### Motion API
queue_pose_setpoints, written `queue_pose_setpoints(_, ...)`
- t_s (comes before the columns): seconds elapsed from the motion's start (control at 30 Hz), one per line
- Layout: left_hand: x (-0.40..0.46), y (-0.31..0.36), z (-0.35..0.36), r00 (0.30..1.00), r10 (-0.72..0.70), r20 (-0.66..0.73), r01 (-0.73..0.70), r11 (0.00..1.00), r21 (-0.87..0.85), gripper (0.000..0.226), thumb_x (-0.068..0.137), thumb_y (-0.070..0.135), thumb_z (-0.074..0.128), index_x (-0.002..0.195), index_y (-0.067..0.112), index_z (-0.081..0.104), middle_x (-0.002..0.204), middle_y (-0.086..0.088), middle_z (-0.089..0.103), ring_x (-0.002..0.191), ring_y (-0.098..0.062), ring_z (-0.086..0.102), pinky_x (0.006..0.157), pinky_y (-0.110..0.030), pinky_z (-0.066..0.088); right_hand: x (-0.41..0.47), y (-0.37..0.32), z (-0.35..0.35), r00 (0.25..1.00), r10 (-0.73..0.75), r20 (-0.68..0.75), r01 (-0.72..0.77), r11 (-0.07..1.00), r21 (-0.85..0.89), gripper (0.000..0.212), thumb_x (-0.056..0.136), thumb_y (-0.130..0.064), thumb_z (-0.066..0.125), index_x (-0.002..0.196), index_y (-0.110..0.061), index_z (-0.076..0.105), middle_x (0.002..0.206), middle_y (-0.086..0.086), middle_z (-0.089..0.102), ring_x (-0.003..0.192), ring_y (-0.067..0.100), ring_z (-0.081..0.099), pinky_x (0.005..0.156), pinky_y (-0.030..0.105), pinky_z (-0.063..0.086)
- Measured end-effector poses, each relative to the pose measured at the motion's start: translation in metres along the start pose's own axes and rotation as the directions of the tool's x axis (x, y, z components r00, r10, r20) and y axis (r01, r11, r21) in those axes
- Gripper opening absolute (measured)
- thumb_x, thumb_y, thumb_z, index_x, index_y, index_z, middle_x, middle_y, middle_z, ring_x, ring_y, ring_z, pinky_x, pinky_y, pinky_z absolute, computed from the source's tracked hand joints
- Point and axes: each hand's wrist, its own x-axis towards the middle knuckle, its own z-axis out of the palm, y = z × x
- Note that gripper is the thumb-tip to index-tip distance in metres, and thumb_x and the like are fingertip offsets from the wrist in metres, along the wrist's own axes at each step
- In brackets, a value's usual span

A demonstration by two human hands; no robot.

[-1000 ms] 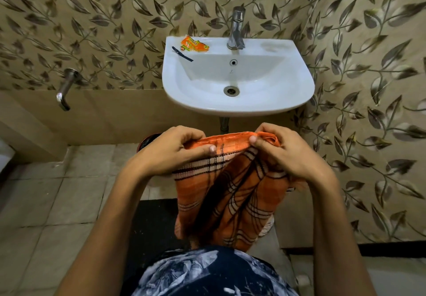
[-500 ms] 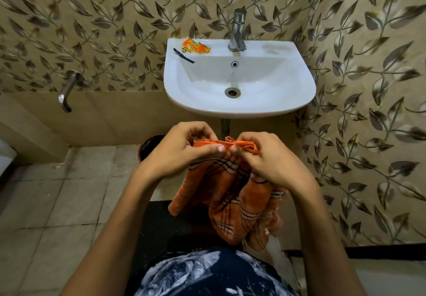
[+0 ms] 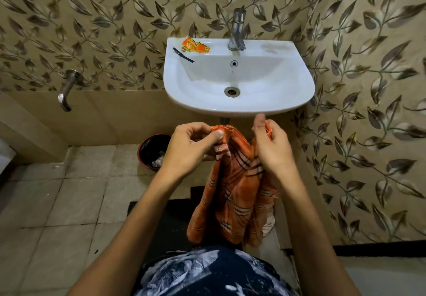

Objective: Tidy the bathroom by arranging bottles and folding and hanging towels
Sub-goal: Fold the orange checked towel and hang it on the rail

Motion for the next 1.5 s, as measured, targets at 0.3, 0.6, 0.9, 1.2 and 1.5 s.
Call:
queue_pose_setpoints(0.3, -0.005, -0.002, 0.013, 0.990, -0.081, -0.119, 0.072, 0.994, -0.076, 0.014, 0.080, 0.021, 0.071, 0.066, 0.016, 0.070, 0.069, -0.011, 0.072, 0.057, -0.020, 0.068, 0.052, -0.026, 0.054, -0.004, 0.001, 0.003, 0.957, 0.103, 0.271, -0.230, 0.839, 0.493, 0.025, 0.088, 0.010, 0.050, 0.088, -0.013, 0.058, 0.080, 0.006, 0.063, 0.082, 0.021, 0.061, 0.087, 0.039, 0.049)
queue_pose_setpoints(0.6, -0.008, 0.004, 0.008, 0.999, 0.012, -0.045, -0.013, 1.000, -0.013, 0.010, 0.084, 0.019, 0.068, 0.085, 0.010, 0.073, 0.078, -0.014, 0.072, 0.062, -0.012, 0.068, 0.053, -0.021, 0.053, -0.023, 0.003, 0.022, 0.993, -0.056, 0.103, -0.004, 0.860, 0.511, 0.023, 0.076, 0.000, 0.073, 0.089, -0.018, 0.067, 0.089, 0.001, 0.075, 0.086, 0.011, 0.072, 0.071, 0.020, 0.055)
queue_pose_setpoints(0.9, -0.006, 0.005, 0.002, 0.991, 0.125, 0.057, -0.134, 0.972, 0.194, 0.018, 0.073, 0.026, 0.073, 0.090, 0.022, 0.073, 0.081, 0.003, 0.074, 0.080, -0.007, 0.069, 0.071, -0.019, 0.053, -0.028, -0.010, 0.019, 0.943, -0.164, 0.290, 0.034, 0.913, 0.406, 0.040, 0.085, 0.014, 0.051, 0.104, -0.018, 0.067, 0.105, -0.004, 0.071, 0.091, 0.007, 0.071, 0.070, 0.015, 0.054)
queue_pose_setpoints(1.2, 0.001, 0.001, -0.015, 0.978, 0.172, 0.116, -0.185, 0.977, 0.111, 0.016, 0.084, 0.007, 0.064, 0.087, 0.022, 0.070, 0.079, 0.012, 0.073, 0.080, -0.001, 0.066, 0.070, -0.014, 0.051, -0.015, 0.001, 0.017, 0.946, -0.200, 0.254, 0.101, 0.929, 0.356, 0.068, 0.079, 0.017, 0.056, 0.107, -0.043, 0.044, 0.110, 0.000, 0.043, 0.083, 0.010, 0.071, 0.083, 0.025, 0.055)
queue_pose_setpoints(1.5, 0.000, 0.009, -0.027, 0.927, 0.252, 0.279, -0.328, 0.903, 0.276, 0.033, 0.084, -0.007, 0.045, 0.085, 0.022, 0.061, 0.086, 0.002, 0.064, 0.082, -0.011, 0.060, 0.074, -0.025, 0.049, -0.005, 0.015, 0.017, 0.853, -0.312, 0.418, 0.398, 0.907, -0.136, 0.021, 0.082, -0.030, 0.065, 0.099, -0.038, 0.055, 0.105, -0.022, 0.052, 0.107, -0.001, 0.053, 0.105, 0.054, 0.035)
